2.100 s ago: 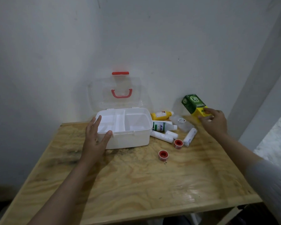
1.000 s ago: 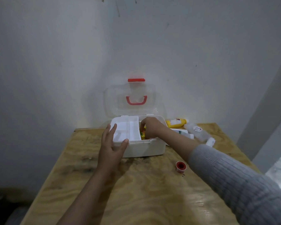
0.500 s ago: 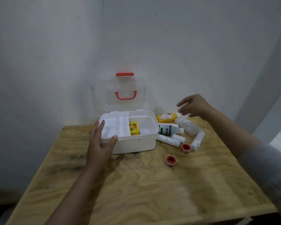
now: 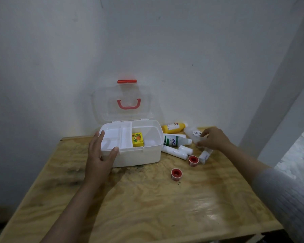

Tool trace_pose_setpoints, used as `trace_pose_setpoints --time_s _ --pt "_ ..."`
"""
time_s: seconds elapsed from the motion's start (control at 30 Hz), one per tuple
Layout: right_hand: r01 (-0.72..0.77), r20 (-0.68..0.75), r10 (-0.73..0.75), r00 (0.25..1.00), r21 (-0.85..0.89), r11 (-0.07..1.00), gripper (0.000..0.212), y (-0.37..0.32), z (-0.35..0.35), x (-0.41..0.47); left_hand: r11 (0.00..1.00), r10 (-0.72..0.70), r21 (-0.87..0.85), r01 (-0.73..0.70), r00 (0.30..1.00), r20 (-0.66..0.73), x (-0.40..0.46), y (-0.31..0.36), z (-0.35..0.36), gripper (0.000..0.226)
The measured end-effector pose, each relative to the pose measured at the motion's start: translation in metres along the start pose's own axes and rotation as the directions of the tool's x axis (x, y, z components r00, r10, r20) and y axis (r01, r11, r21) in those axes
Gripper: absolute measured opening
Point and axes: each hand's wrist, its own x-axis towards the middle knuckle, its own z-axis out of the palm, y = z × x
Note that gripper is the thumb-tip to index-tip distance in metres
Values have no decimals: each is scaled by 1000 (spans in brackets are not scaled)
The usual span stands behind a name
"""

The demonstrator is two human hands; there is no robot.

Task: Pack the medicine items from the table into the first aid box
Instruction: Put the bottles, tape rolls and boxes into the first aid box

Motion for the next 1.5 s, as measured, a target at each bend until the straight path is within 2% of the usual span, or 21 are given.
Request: trace_pose_setpoints --time_s 0.2,0.37,0.43,0.57,0.7,0.83,1.03,1.17,1.33,1.5 --pt "30 -258 -11 966 70 997 42 -8 -15 -15 1000 -3 -17 3 1000 -5 -1 0 1 64" --pt "231 -459 -137 878 154 961 33 -34 -67 -44 1000 -6 -27 5 1000 -11 -1 -3 1 64" --pt "327 -413 -230 881 181 927 28 -54 -90 -58 999 -11 -33 10 1000 -10 -1 -4 2 64" --pt "490 -130 -474 871 141 860 21 -99 -104 -76 999 -11 -54 10 1000 -6 -1 -3 1 63" --pt "541 32 -541 840 9 841 22 -142 -78 -79 998 -18 -63 17 1000 -1 -2 -1 1 62" --pt "559 134 -548 826 -71 826 29 -168 -43 -65 997 -28 -76 28 1000 0 -2 0 0 61" --pt "542 261 -513 818 -52 839 38 -183 5 -43 999 -14 -46 14 1000 -3 -2 0 0 63" --pt "494 230 -468 854 -70 867 36 -191 31 -31 999 -11 -36 10 1000 -7 -3 2 0 67" --pt "352 207 -363 908 90 932 35 -205 38 -25 1000 2 -31 -2 1000 -13 -2 -1 2 64" --pt "243 285 -326 902 291 926 39 -201 38 -21 1000 -10 -23 10 1000 -14 -2 1 2 68"
